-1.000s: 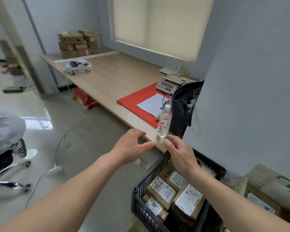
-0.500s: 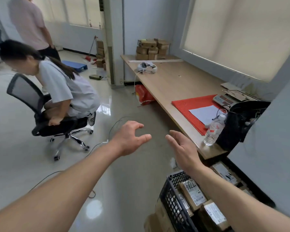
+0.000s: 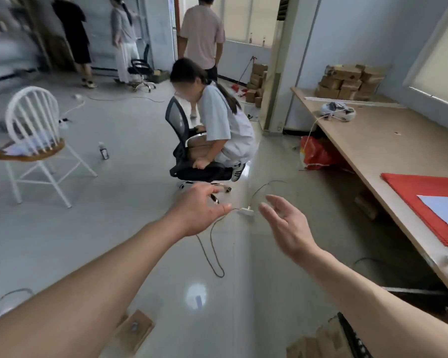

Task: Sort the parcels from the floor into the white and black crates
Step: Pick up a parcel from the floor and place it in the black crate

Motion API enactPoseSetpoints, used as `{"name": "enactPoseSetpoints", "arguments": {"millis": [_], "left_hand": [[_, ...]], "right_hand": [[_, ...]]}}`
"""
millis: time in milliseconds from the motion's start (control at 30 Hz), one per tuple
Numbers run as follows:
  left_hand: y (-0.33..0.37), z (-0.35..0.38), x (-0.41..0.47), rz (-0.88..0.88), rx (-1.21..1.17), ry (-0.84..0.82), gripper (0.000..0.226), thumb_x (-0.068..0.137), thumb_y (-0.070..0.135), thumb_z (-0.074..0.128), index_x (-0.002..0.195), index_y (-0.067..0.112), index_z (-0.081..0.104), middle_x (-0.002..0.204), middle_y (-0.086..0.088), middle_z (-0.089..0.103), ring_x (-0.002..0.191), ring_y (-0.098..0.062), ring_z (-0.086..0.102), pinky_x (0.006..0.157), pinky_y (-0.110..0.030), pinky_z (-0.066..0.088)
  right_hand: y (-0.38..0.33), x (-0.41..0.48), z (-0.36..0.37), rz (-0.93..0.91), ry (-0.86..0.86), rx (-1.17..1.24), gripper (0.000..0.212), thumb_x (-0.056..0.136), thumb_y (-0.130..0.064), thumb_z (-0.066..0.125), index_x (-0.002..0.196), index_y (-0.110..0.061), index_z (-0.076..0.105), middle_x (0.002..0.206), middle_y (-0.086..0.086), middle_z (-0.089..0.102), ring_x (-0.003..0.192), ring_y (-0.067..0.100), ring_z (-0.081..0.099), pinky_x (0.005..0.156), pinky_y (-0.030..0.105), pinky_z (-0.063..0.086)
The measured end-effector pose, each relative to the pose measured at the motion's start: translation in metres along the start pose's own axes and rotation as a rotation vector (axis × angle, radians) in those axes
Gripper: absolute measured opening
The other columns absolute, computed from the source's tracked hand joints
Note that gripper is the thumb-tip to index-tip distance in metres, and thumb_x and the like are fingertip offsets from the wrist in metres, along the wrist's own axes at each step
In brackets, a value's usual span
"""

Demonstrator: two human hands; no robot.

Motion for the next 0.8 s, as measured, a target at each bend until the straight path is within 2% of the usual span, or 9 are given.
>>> {"name": "enactPoseSetpoints", "arguments": {"millis": [67, 133, 233, 367, 433, 533, 633, 733, 800], "left_hand": [[-0.036, -0.031, -0.020, -0.050, 0.005, 0.033, 0.059, 0.088, 0.046, 0.071, 0.138, 0.017, 0.059, 0.145, 0.002, 0.049, 0.133, -0.016, 0.048, 0.104, -0.022, 0.034], [-0.073, -0.061, -0.041, -0.099, 0.009, 0.079, 0.059, 0.089, 0.047, 0.070, 0.138, 0.016, 0.058, 0.144, 0.002, 0.050, 0.132, -0.017, 0.049, 0.106, -0.025, 0.036], [-0.129, -0.103, -0.078, -0.196, 0.010, 0.139, 0.060, 0.090, 0.047, 0.069, 0.140, 0.016, 0.056, 0.147, 0.000, 0.048, 0.134, -0.017, 0.048, 0.109, -0.027, 0.035], [-0.192, -0.148, -0.130, -0.329, 0.006, 0.223, 0.059, 0.092, 0.047, 0.066, 0.141, 0.016, 0.054, 0.149, -0.001, 0.046, 0.135, -0.017, 0.047, 0.111, -0.028, 0.034], [-0.219, -0.164, -0.156, -0.397, -0.013, 0.262, 0.058, 0.093, 0.046, 0.066, 0.142, 0.016, 0.054, 0.151, 0.000, 0.045, 0.137, -0.016, 0.045, 0.109, -0.025, 0.032], [-0.251, -0.180, -0.194, -0.481, -0.045, 0.328, 0.057, 0.093, 0.044, 0.066, 0.142, 0.016, 0.054, 0.151, 0.001, 0.045, 0.137, -0.015, 0.045, 0.104, -0.020, 0.030], [-0.273, -0.191, -0.233, -0.571, -0.066, 0.395, 0.058, 0.093, 0.046, 0.066, 0.142, 0.017, 0.054, 0.152, 0.002, 0.045, 0.138, -0.015, 0.044, 0.108, -0.024, 0.032], [-0.288, -0.201, -0.271, -0.663, -0.068, 0.455, 0.059, 0.092, 0.047, 0.066, 0.142, 0.019, 0.054, 0.152, 0.003, 0.044, 0.138, -0.015, 0.045, 0.109, -0.025, 0.033], [-0.294, -0.207, -0.295, -0.717, -0.062, 0.500, 0.059, 0.092, 0.048, 0.065, 0.143, 0.019, 0.054, 0.152, 0.004, 0.044, 0.137, -0.014, 0.045, 0.105, -0.023, 0.032]], "right_hand": [[-0.026, -0.003, 0.042, -0.035, -0.055, 0.014, 0.055, 0.095, -0.051, 0.065, 0.141, -0.022, 0.060, 0.140, -0.003, 0.062, 0.119, 0.012, 0.057, 0.104, 0.028, 0.041], [-0.053, -0.007, 0.083, -0.067, -0.108, 0.015, 0.055, 0.095, -0.052, 0.065, 0.141, -0.022, 0.060, 0.140, -0.003, 0.062, 0.121, 0.014, 0.058, 0.107, 0.032, 0.042], [-0.092, -0.016, 0.142, -0.120, -0.199, 0.009, 0.069, 0.085, -0.066, 0.062, 0.140, -0.023, 0.061, 0.138, -0.002, 0.063, 0.127, 0.017, 0.057, 0.110, 0.037, 0.043], [-0.133, -0.030, 0.211, -0.179, -0.315, -0.004, 0.057, 0.095, -0.053, 0.064, 0.142, -0.021, 0.060, 0.139, -0.002, 0.061, 0.120, 0.014, 0.056, 0.098, 0.028, 0.039], [-0.151, -0.037, 0.241, -0.204, -0.378, 0.001, 0.066, 0.089, -0.061, 0.063, 0.142, -0.022, 0.059, 0.139, -0.005, 0.061, 0.124, 0.013, 0.056, 0.102, 0.030, 0.041], [-0.171, -0.048, 0.279, -0.260, -0.468, -0.031, 0.067, 0.088, -0.065, 0.058, 0.142, -0.024, 0.059, 0.133, -0.010, 0.061, 0.120, 0.013, 0.056, 0.100, 0.030, 0.041], [-0.183, -0.055, 0.313, -0.289, -0.557, -0.035, 0.056, 0.096, -0.055, 0.061, 0.143, -0.026, 0.058, 0.127, -0.004, 0.064, 0.115, 0.012, 0.055, 0.097, 0.028, 0.039], [-0.199, -0.066, 0.343, -0.326, -0.634, -0.029, 0.054, 0.096, -0.054, 0.061, 0.143, -0.026, 0.058, 0.138, -0.002, 0.062, 0.122, 0.015, 0.055, 0.102, 0.031, 0.041], [-0.209, -0.077, 0.358, -0.359, -0.686, -0.013, 0.062, 0.091, -0.060, 0.061, 0.142, -0.025, 0.059, 0.139, -0.001, 0.062, 0.123, 0.016, 0.056, 0.101, 0.031, 0.041]]}}
Point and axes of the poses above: each hand's wrist, its own x-axis towards the middle knuckle, its own z-axis out of the palm, y = z × x, the point moved 10 cm from there along x, towards the middle knuckle
